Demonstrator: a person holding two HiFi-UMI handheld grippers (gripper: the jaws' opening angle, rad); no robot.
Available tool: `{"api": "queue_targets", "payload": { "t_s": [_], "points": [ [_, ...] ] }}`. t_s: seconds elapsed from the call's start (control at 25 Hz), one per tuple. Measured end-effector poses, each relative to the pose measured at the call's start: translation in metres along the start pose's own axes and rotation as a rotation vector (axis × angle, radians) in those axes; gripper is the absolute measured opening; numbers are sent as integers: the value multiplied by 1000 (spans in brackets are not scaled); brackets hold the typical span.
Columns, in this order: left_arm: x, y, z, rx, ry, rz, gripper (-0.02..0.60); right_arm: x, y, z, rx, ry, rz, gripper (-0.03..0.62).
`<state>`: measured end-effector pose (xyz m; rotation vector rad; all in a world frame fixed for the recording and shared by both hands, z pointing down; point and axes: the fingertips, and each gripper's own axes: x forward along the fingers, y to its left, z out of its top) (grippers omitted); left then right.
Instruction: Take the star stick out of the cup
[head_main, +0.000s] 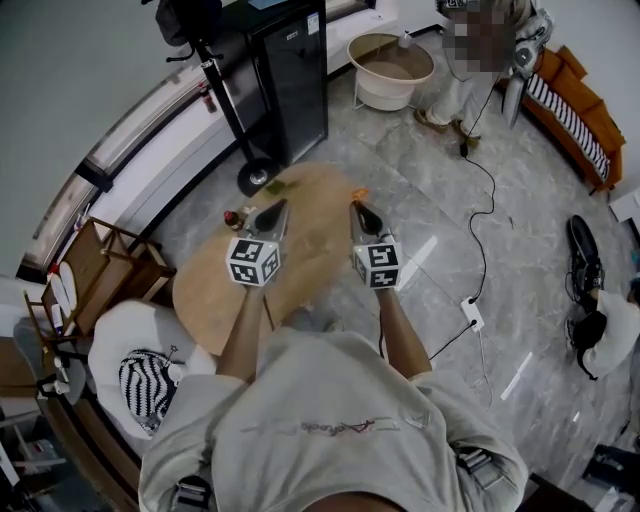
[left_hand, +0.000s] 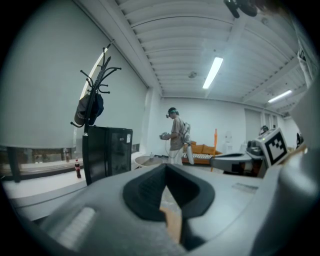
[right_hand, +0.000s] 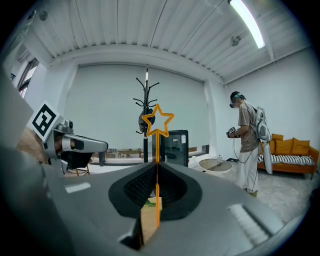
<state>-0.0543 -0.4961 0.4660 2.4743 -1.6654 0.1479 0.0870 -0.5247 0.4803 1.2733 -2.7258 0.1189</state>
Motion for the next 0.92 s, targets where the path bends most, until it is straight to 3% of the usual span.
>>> {"api": "queue_targets", "payload": {
  "t_s": [0.92],
  "points": [
    [2,-3,-3,-8,-10,-8,-3,5,7,-7,1,16,12,11]
  ]
}}
